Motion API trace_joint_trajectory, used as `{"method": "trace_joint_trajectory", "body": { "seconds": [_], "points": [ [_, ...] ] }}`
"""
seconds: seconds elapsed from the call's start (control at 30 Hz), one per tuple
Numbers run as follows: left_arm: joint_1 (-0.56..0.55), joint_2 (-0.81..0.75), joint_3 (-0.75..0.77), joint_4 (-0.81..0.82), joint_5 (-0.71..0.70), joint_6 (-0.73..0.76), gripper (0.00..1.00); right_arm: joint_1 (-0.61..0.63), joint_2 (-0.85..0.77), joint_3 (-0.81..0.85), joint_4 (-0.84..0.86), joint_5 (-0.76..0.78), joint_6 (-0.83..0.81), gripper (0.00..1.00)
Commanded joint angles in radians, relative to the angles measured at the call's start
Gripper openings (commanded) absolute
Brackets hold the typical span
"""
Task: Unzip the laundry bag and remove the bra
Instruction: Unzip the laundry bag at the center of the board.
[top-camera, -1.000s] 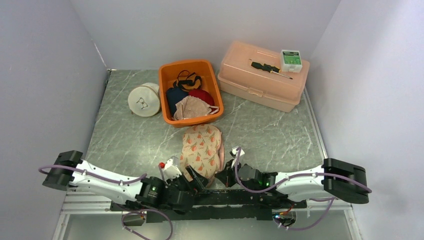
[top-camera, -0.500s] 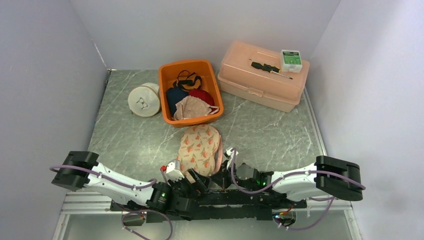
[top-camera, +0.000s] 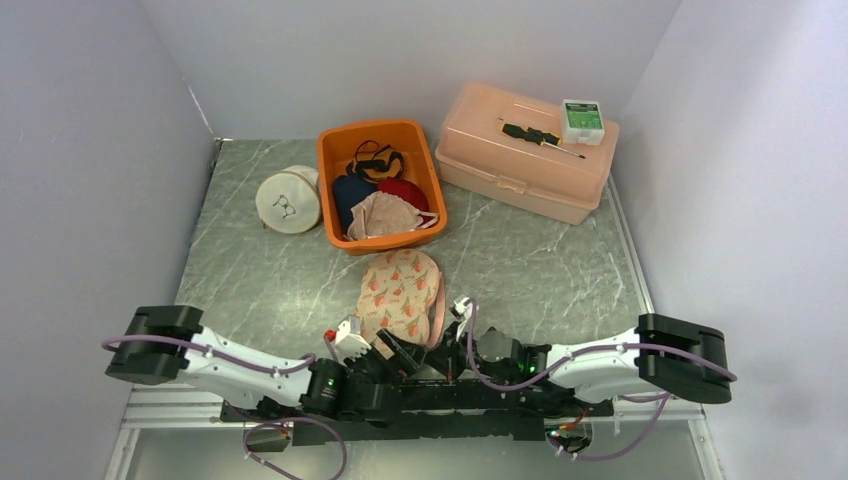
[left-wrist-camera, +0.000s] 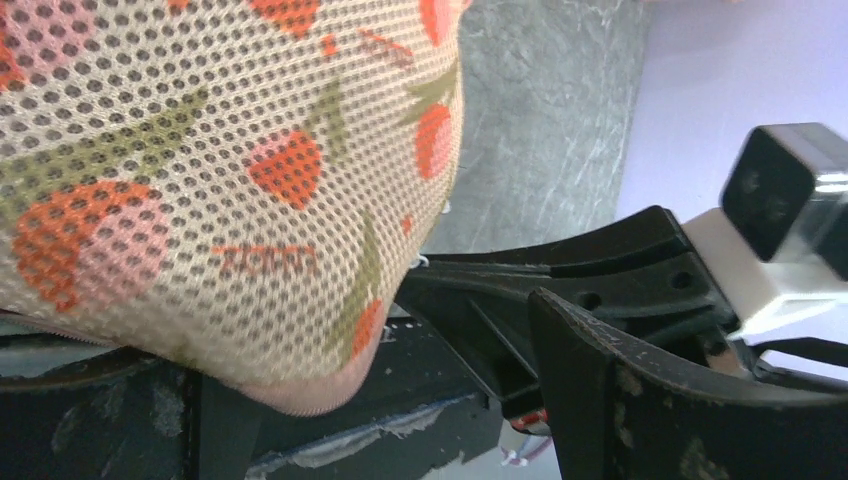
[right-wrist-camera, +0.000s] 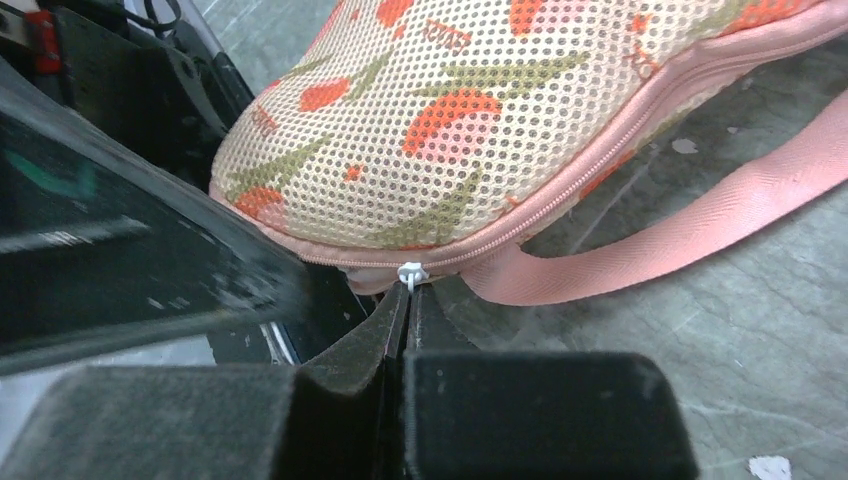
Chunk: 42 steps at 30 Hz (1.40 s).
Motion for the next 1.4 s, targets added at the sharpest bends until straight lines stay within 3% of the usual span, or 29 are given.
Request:
{"method": "trace_joint_trajectory", "body": {
  "seconds": [0.0,0.27,0.43,0.67,0.93,1.07,1.17,1.37],
  "points": [
    [0.006,-0.107,0.114,-0.265,0.004,-0.059,0.94,0.007,-0.089,-0.019,-0.049,0.083,0.014,0.0],
    [0.005,-0.127,0.292,-0.721,0.053,-0.062,0.95,0.007,-0.213,-0.046,-0.147,0.132,0.035,0.0],
    [0.005,-0.227,0.249,-0.742,0.06,0.027,0.94,0.007,-0.252,-0.068,-0.172,0.144,0.057,0.0],
    [0.004,-0.378,0.048,-0.731,0.089,-0.11,0.94,0.007,-0.282,-0.084,-0.185,0.164,0.081,0.0],
    [0.02,-0.364,-0.087,-0.566,0.116,-0.092,0.94,0.007,-0.252,-0.078,-0.16,0.155,0.078,0.0],
    [0.113,-0.38,-0.175,-0.254,0.153,0.13,0.93,0.007,-0.229,-0.073,-0.139,0.141,0.078,0.0],
    [0.245,-0.351,-0.246,0.01,0.302,0.3,0.89,0.006,-0.207,-0.067,-0.131,0.133,0.076,0.0],
    [0.309,-0.223,-0.221,0.153,0.367,0.4,0.76,0.006,-0.198,-0.063,-0.129,0.12,0.075,0.0]
  ]
}}
